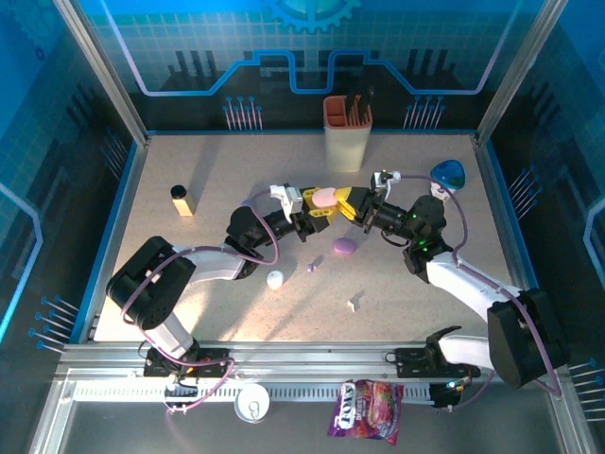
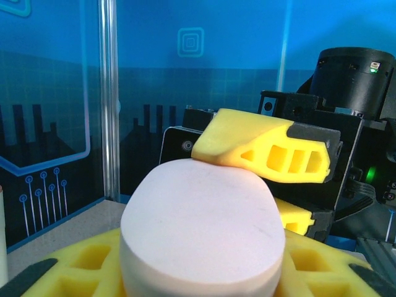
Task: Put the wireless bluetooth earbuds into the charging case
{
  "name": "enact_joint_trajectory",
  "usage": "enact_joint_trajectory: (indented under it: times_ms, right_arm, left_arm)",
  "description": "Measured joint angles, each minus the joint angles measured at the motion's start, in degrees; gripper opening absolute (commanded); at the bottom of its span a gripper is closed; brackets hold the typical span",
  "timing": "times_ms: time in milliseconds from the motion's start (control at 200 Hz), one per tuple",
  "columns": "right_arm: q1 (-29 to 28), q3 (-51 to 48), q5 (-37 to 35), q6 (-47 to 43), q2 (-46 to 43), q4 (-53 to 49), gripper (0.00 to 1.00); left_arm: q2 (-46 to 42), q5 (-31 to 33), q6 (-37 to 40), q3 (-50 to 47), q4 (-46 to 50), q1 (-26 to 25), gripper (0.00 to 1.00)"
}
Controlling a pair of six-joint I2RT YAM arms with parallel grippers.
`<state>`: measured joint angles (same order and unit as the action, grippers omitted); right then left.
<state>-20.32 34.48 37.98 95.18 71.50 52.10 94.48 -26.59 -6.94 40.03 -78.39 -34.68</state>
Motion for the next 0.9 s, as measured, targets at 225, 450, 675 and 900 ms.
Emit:
enact_joint_trajectory:
  times_ms: [225,450,675,900]
  right_arm:
    - [0.2,0.0,0.0,-0.9,-0.1,-1.1,0.51]
    - [2.9,1.7,-1.5,-15.6,-6.7,-18.5,0.67]
    - [2.1,12.5,-8.5,-43.7,-15.0,-45.8,0.77]
    - [-4.8,21.6,-11.5,-70.4,-14.3,-63.7,0.87]
  left_arm:
    - [0.0,-0.3,-0.3,0.0,0.0,0.0,0.32]
    - [-0.1,-0.9,-0.2,-1.2,0.1,0.2,0.33]
    - [-4.3,-7.9,2.0,-4.0,7.9,1.6,0.32]
    - [-9.6,-16.8,3.0,-4.7,15.0,2.2,0.29]
